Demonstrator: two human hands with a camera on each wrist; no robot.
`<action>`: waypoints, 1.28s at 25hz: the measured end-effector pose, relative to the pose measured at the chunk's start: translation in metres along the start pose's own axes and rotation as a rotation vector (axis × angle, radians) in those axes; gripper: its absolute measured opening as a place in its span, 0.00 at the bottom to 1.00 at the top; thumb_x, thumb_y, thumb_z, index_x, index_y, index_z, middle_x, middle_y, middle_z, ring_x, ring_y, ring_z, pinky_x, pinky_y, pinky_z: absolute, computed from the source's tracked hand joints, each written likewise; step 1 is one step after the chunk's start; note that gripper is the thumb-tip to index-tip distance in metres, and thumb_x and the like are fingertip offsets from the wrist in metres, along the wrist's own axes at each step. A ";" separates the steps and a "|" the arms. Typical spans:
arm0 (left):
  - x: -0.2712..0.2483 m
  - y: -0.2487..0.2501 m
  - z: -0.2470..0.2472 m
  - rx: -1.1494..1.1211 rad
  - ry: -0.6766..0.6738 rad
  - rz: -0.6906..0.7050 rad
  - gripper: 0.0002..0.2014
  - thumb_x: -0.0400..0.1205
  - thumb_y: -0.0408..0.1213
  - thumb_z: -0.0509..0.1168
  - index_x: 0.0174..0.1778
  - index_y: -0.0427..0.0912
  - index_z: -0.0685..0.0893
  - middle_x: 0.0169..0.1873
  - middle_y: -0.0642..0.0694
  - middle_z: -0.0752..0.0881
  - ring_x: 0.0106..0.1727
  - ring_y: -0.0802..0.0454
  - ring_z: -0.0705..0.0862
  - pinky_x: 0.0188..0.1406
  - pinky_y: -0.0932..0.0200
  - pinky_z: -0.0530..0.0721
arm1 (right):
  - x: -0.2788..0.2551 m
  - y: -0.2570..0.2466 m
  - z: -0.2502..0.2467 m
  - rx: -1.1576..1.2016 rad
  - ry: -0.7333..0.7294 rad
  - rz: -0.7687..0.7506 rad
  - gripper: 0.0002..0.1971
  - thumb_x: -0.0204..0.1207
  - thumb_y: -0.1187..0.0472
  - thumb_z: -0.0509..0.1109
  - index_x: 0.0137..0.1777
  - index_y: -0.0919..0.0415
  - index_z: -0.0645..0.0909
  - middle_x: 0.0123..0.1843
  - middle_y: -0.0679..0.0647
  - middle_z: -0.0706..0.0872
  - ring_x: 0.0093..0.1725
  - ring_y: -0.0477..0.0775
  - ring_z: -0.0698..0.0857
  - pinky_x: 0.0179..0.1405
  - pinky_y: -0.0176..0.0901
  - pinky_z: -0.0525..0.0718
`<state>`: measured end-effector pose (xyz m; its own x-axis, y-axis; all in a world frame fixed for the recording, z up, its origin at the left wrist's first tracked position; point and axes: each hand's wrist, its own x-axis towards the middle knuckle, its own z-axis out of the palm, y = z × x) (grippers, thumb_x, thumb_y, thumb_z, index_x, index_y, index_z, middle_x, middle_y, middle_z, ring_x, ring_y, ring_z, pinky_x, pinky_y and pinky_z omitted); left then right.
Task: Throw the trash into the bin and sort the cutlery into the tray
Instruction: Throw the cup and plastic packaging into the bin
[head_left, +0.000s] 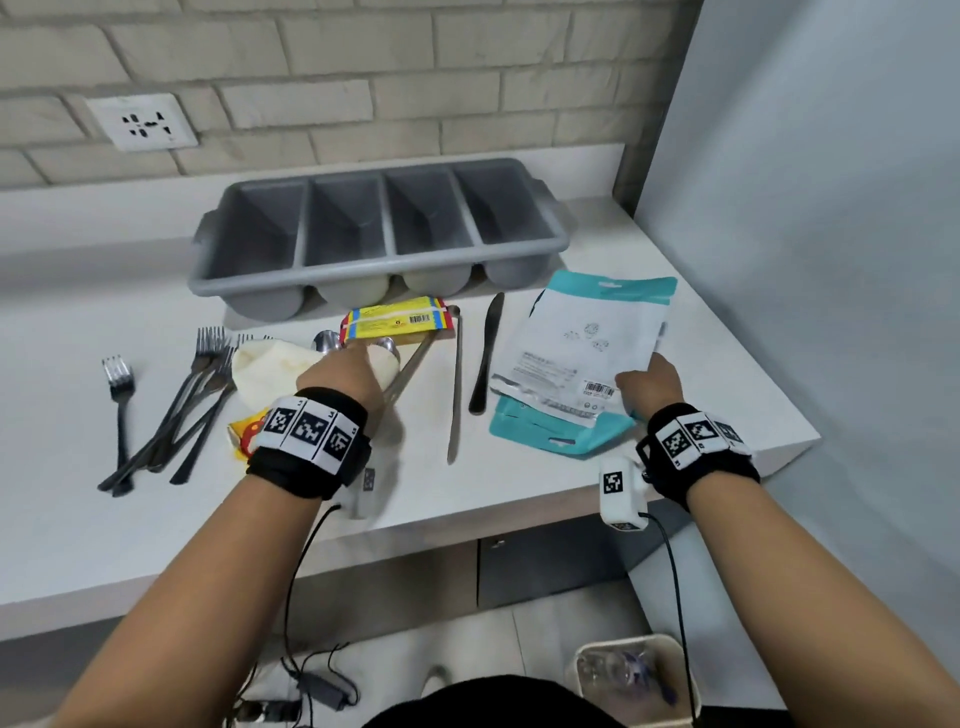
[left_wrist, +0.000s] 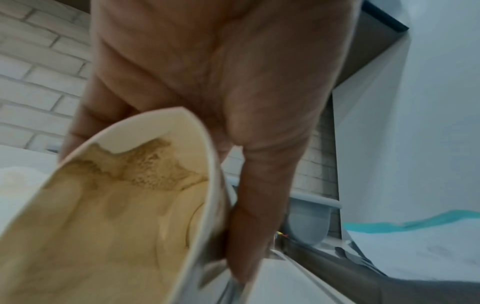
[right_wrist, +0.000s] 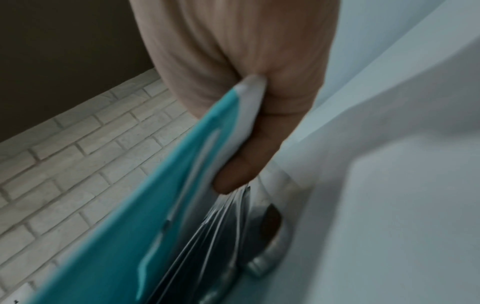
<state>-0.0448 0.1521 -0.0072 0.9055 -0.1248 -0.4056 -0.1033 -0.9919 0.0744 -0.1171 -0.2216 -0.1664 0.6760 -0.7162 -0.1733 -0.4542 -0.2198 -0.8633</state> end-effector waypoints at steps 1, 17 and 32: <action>0.001 -0.001 -0.002 -0.019 0.052 0.001 0.47 0.65 0.29 0.78 0.82 0.41 0.68 0.65 0.34 0.84 0.68 0.33 0.85 0.61 0.44 0.86 | -0.003 -0.002 -0.001 0.028 0.023 -0.016 0.21 0.66 0.66 0.62 0.58 0.62 0.88 0.54 0.60 0.92 0.50 0.64 0.89 0.47 0.48 0.86; -0.050 0.095 0.039 -0.663 0.326 0.521 0.41 0.73 0.47 0.77 0.83 0.41 0.72 0.71 0.36 0.84 0.70 0.34 0.82 0.71 0.41 0.80 | -0.125 0.060 -0.083 0.472 0.286 0.014 0.23 0.73 0.68 0.67 0.70 0.61 0.82 0.58 0.57 0.91 0.54 0.58 0.91 0.56 0.50 0.90; -0.079 0.211 0.402 -0.332 -0.554 0.576 0.39 0.74 0.55 0.77 0.80 0.49 0.74 0.70 0.43 0.86 0.67 0.39 0.86 0.65 0.50 0.83 | -0.332 0.371 -0.062 0.327 0.608 0.606 0.25 0.72 0.68 0.66 0.71 0.59 0.79 0.60 0.62 0.90 0.55 0.63 0.89 0.59 0.60 0.89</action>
<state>-0.3035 -0.0576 -0.3255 0.4086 -0.6861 -0.6020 -0.2809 -0.7221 0.6322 -0.5459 -0.1061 -0.4001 -0.0882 -0.8930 -0.4413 -0.3816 0.4396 -0.8131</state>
